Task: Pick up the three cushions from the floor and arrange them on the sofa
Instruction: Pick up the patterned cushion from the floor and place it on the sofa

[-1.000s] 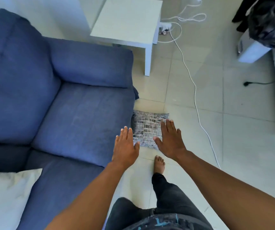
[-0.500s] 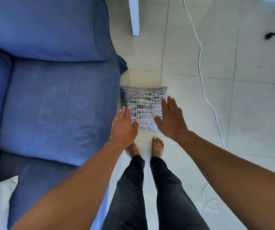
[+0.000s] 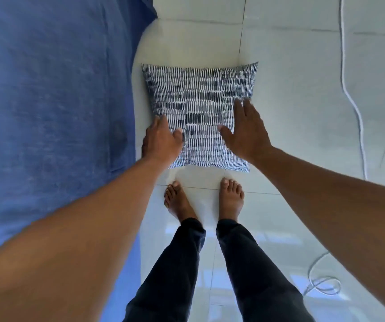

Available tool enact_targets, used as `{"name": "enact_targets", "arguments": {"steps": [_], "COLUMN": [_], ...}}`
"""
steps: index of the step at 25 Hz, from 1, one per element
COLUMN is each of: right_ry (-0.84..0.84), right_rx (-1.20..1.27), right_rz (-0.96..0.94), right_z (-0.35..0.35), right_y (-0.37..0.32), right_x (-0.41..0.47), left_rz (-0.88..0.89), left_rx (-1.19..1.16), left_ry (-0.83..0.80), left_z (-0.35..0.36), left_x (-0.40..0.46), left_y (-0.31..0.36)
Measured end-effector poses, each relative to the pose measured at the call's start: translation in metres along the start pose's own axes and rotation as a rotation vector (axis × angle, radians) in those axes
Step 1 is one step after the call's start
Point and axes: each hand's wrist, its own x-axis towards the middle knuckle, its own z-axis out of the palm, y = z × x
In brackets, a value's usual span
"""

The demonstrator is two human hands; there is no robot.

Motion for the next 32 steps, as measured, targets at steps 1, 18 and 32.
{"name": "enact_targets", "arguments": {"steps": [1,18,32], "right_ry": [-0.006,0.073,0.133], "right_rx": [0.004,1.014,1.124], "right_rz": [-0.001,0.429,0.329], "right_z": [0.013,0.012,-0.296], "right_y": [0.009,0.048,-0.109], "right_x": [0.018,0.045,-0.210], "left_rz": [-0.029,-0.419,-0.207], "left_rx": [-0.021,-0.965,-1.124], "left_ry": [0.012,-0.012,0.049], "left_z": [0.012,0.024,-0.240], "left_x": [0.017,0.053,-0.265], "left_y": [-0.004,0.036,0.104]}}
